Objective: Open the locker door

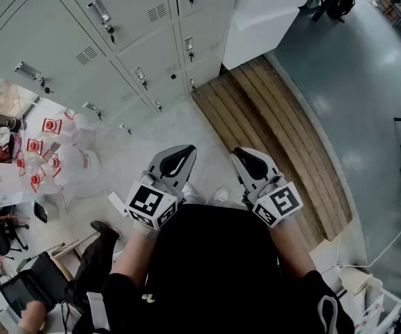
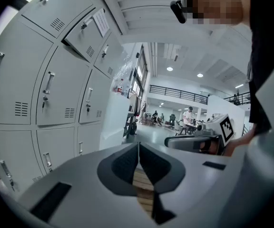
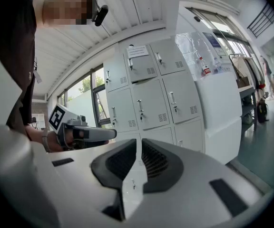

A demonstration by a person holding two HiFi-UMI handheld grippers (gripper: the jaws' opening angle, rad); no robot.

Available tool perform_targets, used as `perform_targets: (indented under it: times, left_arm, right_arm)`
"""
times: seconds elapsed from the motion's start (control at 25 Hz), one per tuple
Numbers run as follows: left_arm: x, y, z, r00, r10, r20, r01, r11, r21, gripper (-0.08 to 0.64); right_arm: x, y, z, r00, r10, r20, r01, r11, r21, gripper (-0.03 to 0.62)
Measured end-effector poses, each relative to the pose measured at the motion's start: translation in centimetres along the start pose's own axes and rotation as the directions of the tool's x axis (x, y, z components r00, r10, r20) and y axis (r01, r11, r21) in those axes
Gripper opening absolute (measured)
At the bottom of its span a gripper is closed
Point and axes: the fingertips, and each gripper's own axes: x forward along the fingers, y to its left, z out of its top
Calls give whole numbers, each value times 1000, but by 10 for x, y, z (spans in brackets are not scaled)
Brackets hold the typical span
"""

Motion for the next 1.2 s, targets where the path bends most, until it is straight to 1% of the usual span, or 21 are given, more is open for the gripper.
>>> perform_targets:
  times: [0.32,0.4,0.56,0.68,0.76,0.96,1.08,1.2]
  left_arm:
    - [-17,26,1,1000,-21,1,21,1000,-8,25]
    - [-21,35,1,1000,-24,4,24,1000,-15,25]
    - [-32,54,-1,1000,-31,5,31,999,-33,25]
    - [-38,67,-7,999,-36,-12,35,999,-33,25]
    - [-40,76,-12,999,-26,-23,25,999,-39,25]
    - [-29,95,-16,999,4,-35,-6,998,-57,25]
    - [-12,109,-16,998,42,-45,-45,997,-60,25]
    - [12,123,-11,994,90,-57,-93,994,-59,25]
  right_arm:
    - [34,19,4,1000,7,-9,-7,1000,-23,54]
    - [45,24,5,1000,13,-7,-13,1000,-11,54]
    - [66,28,8,1000,4,11,-5,999,41,54]
    - [80,26,5,1000,-6,-2,6,999,40,55]
    - [86,23,2,1000,-9,-15,10,999,38,55]
    - [99,0,-2,999,-18,-29,19,999,51,55]
    - [113,-29,-2,999,-13,-29,15,998,61,55]
    - [131,-62,2,999,17,-34,-15,997,74,55]
